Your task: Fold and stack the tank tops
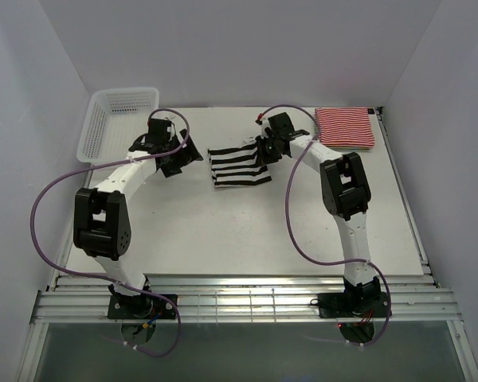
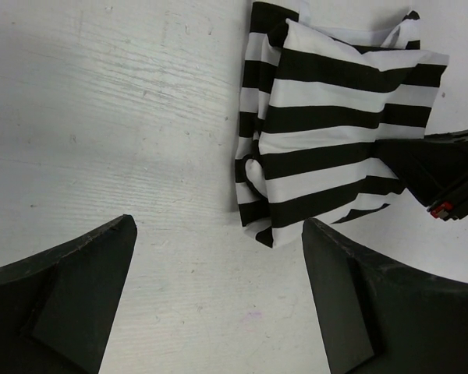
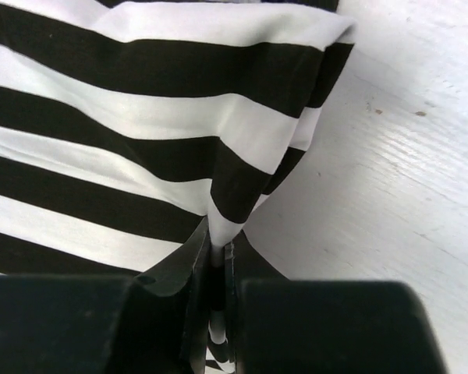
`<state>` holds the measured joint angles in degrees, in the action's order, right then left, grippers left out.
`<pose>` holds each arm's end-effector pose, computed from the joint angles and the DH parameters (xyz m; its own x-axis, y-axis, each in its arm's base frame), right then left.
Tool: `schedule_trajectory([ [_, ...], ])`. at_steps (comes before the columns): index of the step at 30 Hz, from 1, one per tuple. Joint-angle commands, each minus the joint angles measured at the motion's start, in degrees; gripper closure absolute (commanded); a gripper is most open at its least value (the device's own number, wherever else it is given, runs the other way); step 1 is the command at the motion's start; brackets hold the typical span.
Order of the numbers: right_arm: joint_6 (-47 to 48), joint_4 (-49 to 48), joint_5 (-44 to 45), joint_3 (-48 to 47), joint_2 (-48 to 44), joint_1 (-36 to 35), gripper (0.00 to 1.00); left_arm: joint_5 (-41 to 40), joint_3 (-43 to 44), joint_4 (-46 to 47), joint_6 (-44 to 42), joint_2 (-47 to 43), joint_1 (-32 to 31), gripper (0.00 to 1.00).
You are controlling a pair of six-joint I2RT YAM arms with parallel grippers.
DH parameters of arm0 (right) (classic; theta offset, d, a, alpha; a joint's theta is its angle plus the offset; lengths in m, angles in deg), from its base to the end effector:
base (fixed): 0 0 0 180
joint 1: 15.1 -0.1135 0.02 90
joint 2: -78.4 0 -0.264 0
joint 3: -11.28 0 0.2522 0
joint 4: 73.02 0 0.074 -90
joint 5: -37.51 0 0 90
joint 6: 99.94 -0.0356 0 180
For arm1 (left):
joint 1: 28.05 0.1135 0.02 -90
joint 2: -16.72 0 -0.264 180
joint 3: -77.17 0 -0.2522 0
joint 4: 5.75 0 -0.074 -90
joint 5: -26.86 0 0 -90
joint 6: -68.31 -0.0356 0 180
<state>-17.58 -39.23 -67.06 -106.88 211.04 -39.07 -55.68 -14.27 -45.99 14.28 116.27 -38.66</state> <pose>0.4671 0.2175 0.1637 -0.7485 -0.1920 -0.6348 -0.4507 0.8494 0.2746 0.3725 -0.0745 0.2405 -0.7744 -0.4475 -0.4473 -0.2377 0.8610 -0.4497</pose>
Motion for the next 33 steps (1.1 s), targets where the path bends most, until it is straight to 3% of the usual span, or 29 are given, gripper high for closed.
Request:
schedule_trajectory([
  [1,9.5,-2.6,6.5,1.5,-6.2,0.0,0.92,-1.3,0.1,-0.2,-0.3,-4.3,0.8,0.02],
  [18,32.1,2.6,17.9,0.3,-19.1,7.2,0.92,-2.1,2.5,-3.0,-1.2,-6.2,1.6,0.02],
  [33,37.5,5.8,16.3,-11.1,-15.5,15.4,0.92,-5.7,5.3,-3.8,-1.1,-7.8,2.3,0.02],
])
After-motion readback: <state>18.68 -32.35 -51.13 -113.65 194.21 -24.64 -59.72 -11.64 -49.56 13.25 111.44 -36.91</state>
